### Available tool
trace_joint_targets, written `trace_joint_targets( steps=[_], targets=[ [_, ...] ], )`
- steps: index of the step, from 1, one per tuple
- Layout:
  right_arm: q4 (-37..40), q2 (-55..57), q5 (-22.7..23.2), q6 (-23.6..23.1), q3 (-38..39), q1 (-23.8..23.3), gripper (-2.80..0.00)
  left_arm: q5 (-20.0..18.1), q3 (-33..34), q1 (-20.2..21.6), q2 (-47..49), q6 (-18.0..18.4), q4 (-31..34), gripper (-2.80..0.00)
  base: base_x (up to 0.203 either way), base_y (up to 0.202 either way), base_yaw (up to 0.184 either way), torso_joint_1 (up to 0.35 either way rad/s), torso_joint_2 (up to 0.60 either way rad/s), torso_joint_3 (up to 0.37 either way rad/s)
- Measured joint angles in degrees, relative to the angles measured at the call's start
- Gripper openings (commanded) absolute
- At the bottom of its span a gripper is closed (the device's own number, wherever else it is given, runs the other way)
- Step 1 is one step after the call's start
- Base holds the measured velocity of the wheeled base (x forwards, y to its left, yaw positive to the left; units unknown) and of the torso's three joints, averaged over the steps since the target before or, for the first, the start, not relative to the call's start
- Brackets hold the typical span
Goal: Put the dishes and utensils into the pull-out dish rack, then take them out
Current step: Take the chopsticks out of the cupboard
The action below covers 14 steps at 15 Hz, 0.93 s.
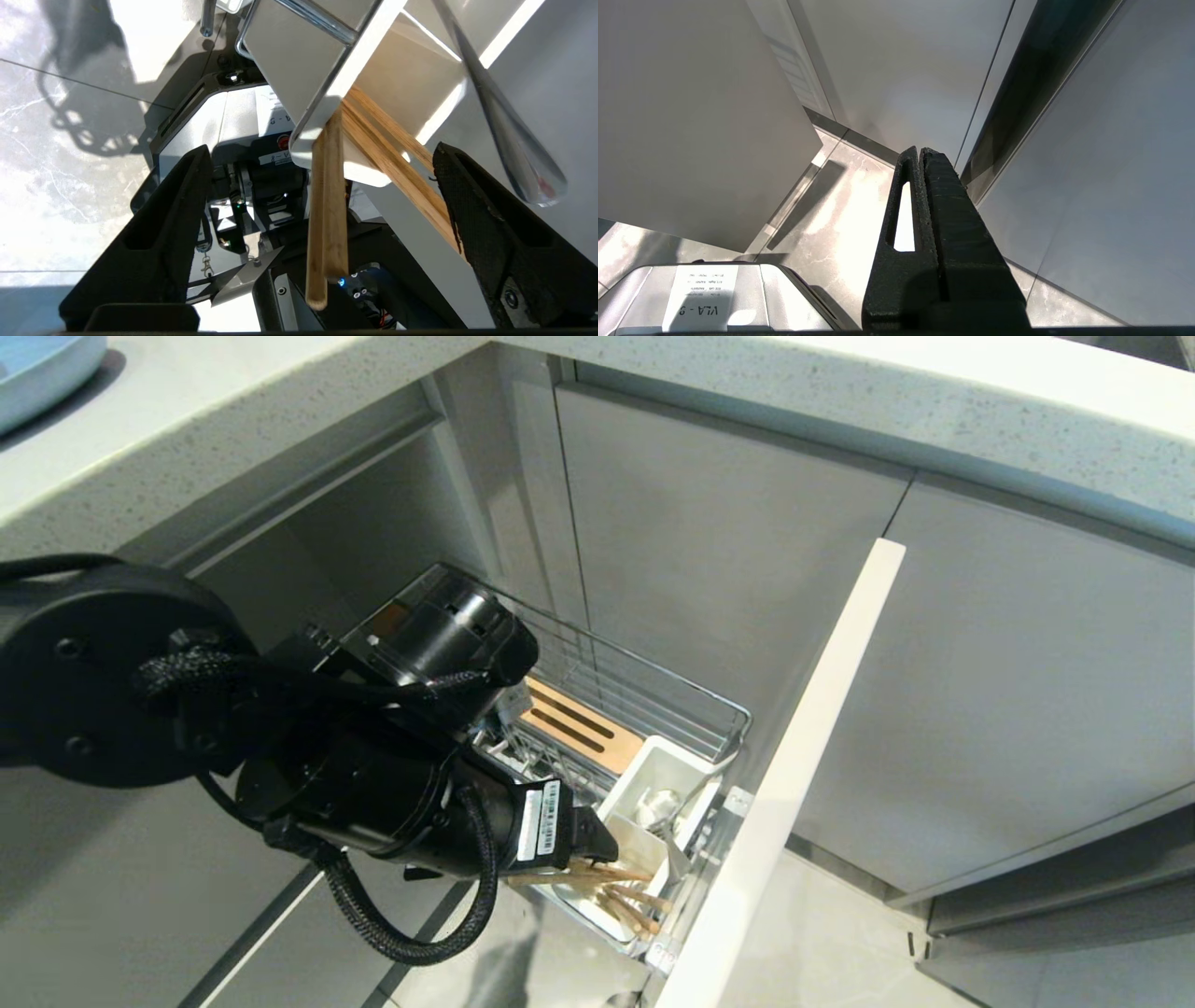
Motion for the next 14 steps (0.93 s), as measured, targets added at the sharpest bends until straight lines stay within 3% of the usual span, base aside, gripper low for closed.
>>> trace_joint_targets(
  steps=[3, 4, 14],
  targets=[
    [0.0, 0.0, 0.01, 0.0, 0.0, 0.0, -2.8, 0.0, 0.04, -0.05, 0.61, -0.41, -0.1, 0.0, 0.0, 0.0, 0.0, 0.0, 0.0, 0.0],
    [0.0, 0.0, -0.01, 0.0, 0.0, 0.0, -2.8, -0.02, 0.04, -0.05, 0.74, -0.46, -0.09, -2.8, 0.0, 0.0, 0.0, 0.0, 0.0, 0.0],
    [0.02, 0.0, 0.01, 0.0, 0.0, 0.0, -2.8, -0.09, -0.16, -0.22, 0.87, -0.66, -0.15, -2.8, 0.0, 0.0, 0.0, 0.0, 0.0, 0.0]
  ],
)
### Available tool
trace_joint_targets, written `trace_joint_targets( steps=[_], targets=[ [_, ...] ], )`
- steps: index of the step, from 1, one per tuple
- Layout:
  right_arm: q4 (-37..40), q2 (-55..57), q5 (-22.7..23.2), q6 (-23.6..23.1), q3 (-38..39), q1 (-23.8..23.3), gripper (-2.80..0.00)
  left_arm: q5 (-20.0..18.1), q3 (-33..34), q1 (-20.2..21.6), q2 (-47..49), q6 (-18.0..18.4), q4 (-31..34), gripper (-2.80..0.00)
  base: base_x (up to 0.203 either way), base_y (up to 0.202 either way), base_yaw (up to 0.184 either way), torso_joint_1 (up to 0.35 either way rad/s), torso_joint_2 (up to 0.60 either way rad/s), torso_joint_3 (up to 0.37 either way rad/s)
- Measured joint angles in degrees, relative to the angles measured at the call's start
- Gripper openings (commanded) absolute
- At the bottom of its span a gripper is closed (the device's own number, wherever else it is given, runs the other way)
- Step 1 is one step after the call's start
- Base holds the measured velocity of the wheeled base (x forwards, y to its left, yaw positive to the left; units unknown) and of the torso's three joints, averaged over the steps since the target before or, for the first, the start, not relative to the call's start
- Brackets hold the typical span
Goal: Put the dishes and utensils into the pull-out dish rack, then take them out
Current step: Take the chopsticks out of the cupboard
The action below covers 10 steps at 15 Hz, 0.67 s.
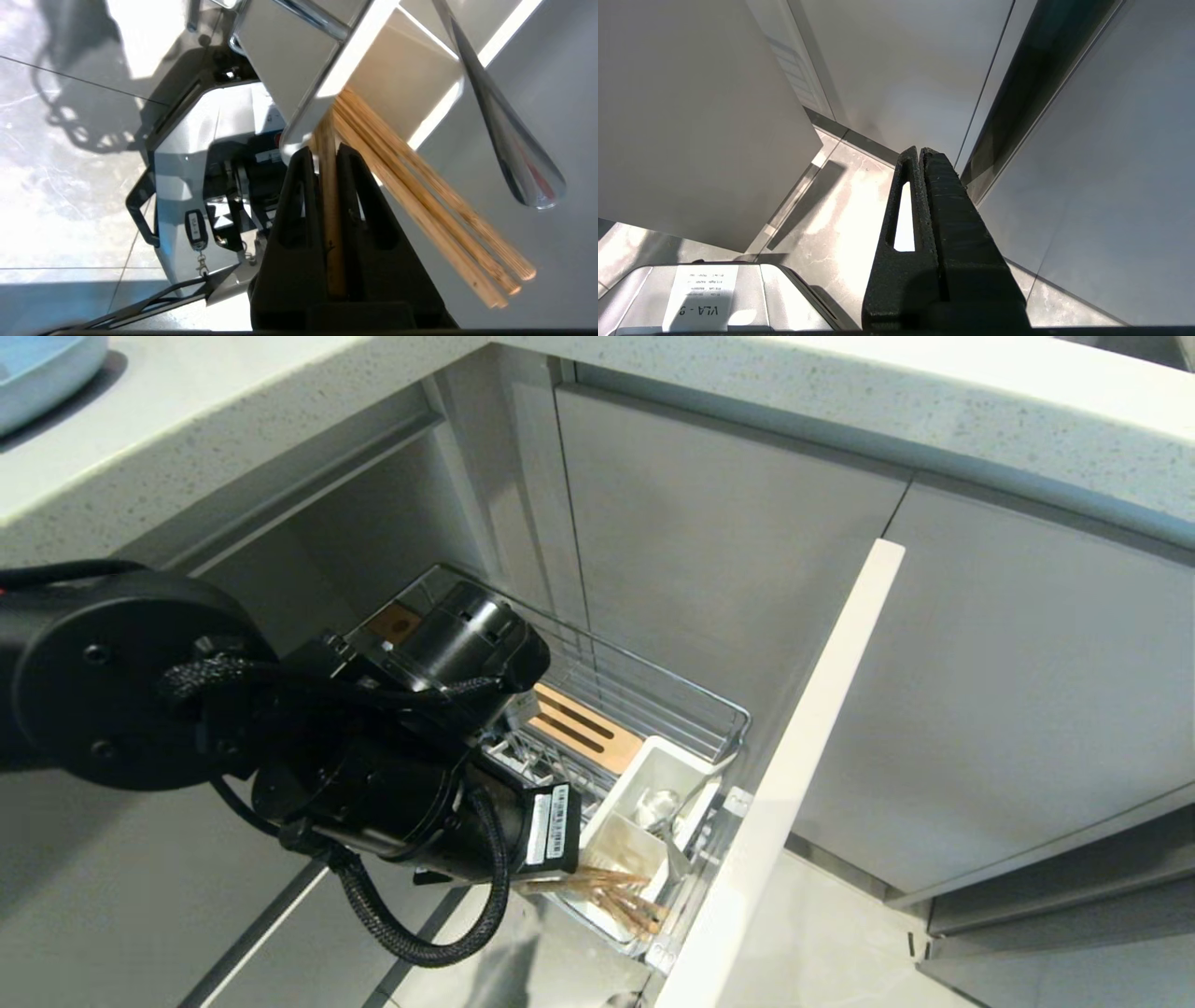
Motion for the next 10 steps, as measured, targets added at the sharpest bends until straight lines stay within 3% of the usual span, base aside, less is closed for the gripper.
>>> trace_joint_targets(
  steps=[10],
  targets=[
    [-0.02, 0.0, -0.01, 0.0, 0.0, 0.0, -2.8, 0.02, -0.04, -1.28, -1.65, -0.06, 0.57, -2.8, 0.0, 0.0, 0.0, 0.0, 0.0, 0.0]
  ],
)
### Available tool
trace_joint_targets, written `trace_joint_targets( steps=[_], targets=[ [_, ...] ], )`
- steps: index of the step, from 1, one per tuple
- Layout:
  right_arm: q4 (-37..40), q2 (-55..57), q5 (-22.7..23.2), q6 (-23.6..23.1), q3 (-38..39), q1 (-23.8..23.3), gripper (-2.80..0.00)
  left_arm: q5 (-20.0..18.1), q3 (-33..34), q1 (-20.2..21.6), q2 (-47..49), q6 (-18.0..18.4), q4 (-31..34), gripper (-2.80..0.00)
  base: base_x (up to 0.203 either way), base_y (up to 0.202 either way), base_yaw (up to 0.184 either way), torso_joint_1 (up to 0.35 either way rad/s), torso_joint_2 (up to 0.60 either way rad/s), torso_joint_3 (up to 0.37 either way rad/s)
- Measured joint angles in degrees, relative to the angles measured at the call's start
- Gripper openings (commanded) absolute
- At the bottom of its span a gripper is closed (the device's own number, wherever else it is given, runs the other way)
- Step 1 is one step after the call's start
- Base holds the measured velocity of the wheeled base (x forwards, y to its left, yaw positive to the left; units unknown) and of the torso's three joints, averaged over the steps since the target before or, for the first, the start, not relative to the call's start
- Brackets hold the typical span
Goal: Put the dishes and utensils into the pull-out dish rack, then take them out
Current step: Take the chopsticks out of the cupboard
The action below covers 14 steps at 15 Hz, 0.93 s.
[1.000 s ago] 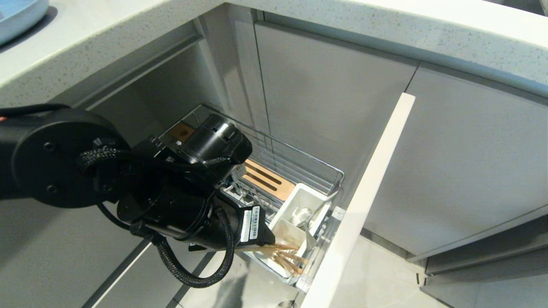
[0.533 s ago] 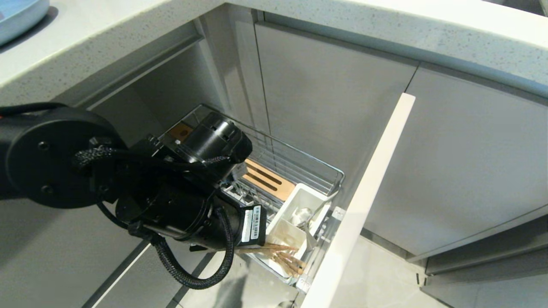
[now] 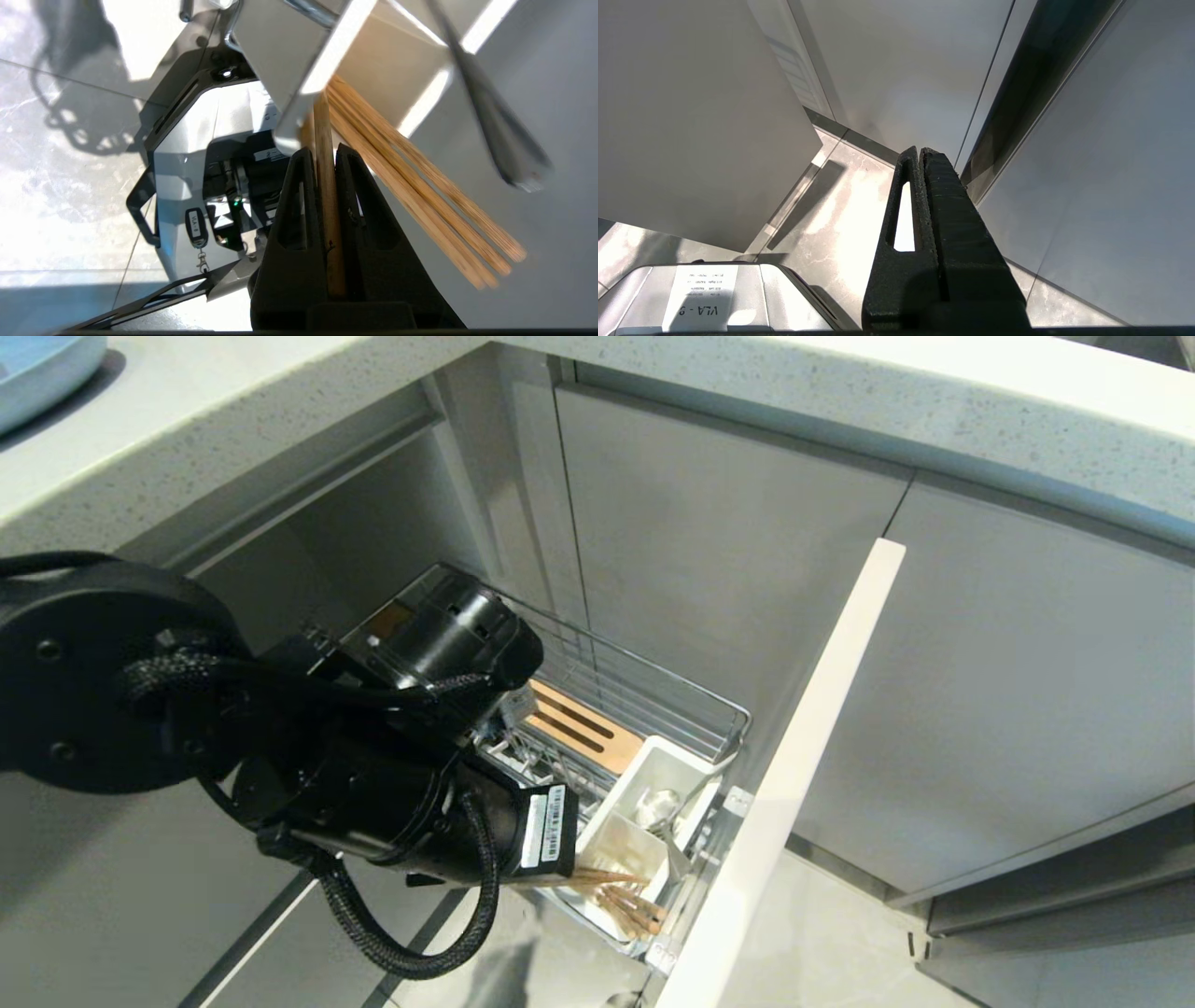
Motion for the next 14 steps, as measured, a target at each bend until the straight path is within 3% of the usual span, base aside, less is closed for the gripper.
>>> trace_joint_targets(
  steps=[6, 14],
  targets=[
    [0.0, 0.0, -0.02, 0.0, 0.0, 0.0, -2.8, 0.15, -3.18, -2.35, -7.26, 0.16, 6.2, -2.8, 0.0, 0.0, 0.0, 0.0, 0.0, 0.0],
    [0.0, 0.0, 0.0, 0.0, 0.0, 0.0, -2.8, 3.75, -8.98, -4.0, -15.54, 0.28, 12.48, -2.8, 0.0, 0.0, 0.0, 0.0, 0.0, 0.0]
  ],
)
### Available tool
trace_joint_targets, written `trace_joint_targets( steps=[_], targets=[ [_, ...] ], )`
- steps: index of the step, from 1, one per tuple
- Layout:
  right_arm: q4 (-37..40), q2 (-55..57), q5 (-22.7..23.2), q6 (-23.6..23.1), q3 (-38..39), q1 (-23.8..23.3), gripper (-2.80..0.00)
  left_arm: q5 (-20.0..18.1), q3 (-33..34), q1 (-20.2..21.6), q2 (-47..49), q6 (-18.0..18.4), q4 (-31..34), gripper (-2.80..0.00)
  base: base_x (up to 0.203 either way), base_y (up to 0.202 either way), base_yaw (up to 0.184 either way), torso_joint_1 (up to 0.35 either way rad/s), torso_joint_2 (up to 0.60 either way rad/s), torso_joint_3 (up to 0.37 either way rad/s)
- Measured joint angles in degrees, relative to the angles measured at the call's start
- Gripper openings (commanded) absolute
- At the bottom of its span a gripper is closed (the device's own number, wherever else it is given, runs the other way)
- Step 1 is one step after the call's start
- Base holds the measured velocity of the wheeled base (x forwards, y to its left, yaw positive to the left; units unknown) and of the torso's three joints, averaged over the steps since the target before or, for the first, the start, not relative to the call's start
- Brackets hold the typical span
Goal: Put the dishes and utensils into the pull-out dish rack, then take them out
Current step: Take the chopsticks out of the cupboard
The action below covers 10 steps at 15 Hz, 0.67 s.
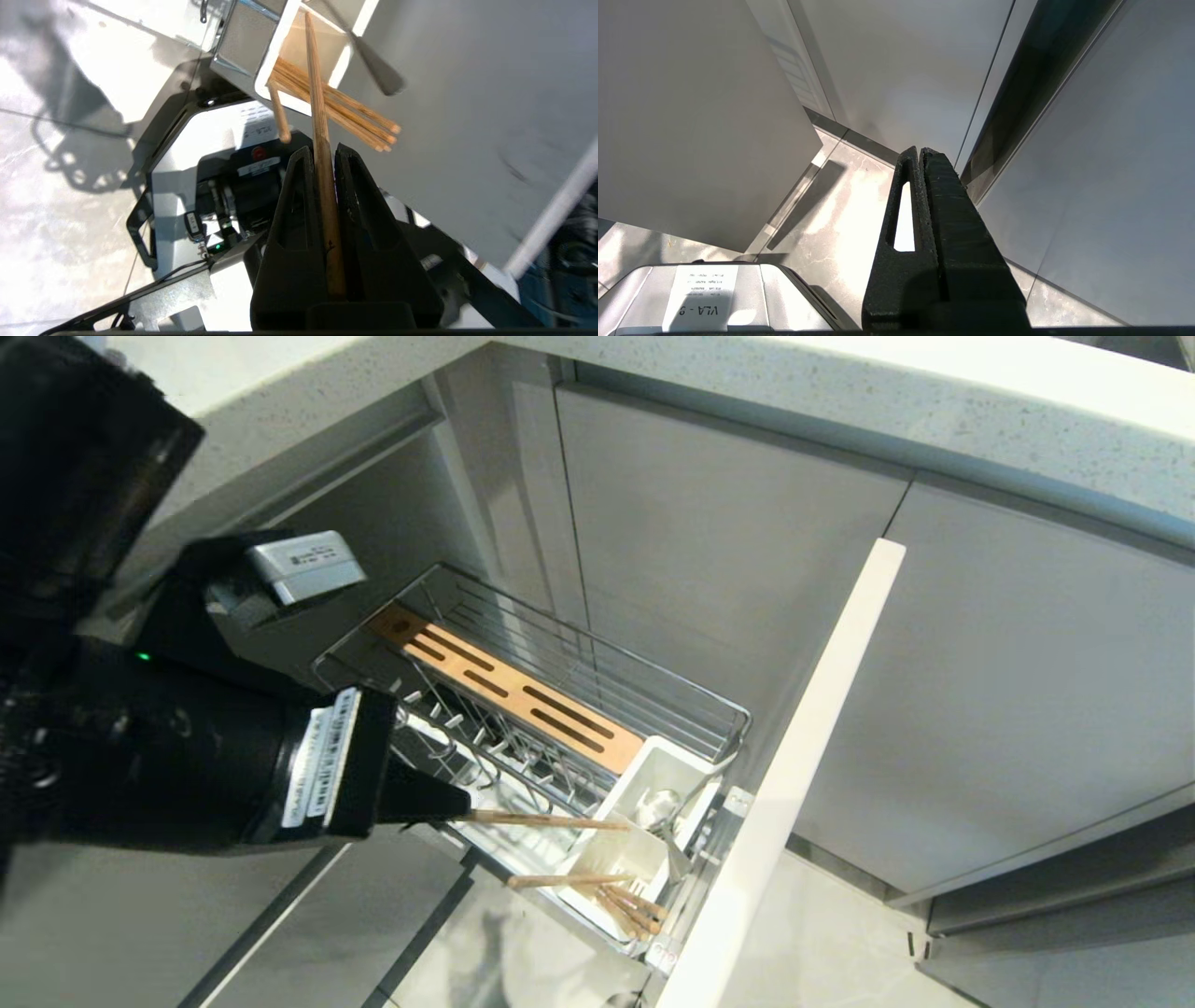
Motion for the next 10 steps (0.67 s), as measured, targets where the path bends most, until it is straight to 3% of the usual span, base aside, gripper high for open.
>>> trace_joint_targets(
  steps=[4, 10],
  targets=[
    [0.0, 0.0, 0.0, 0.0, 0.0, 0.0, -2.8, 0.01, -3.14, -1.04, -3.8, 0.13, 2.32, -2.8, 0.0, 0.0, 0.0, 0.0, 0.0, 0.0],
    [0.0, 0.0, -0.02, 0.0, 0.0, 0.0, -2.8, -0.36, -5.45, -1.36, -9.55, 1.35, 0.93, -2.8, 0.0, 0.0, 0.0, 0.0, 0.0, 0.0]
  ],
)
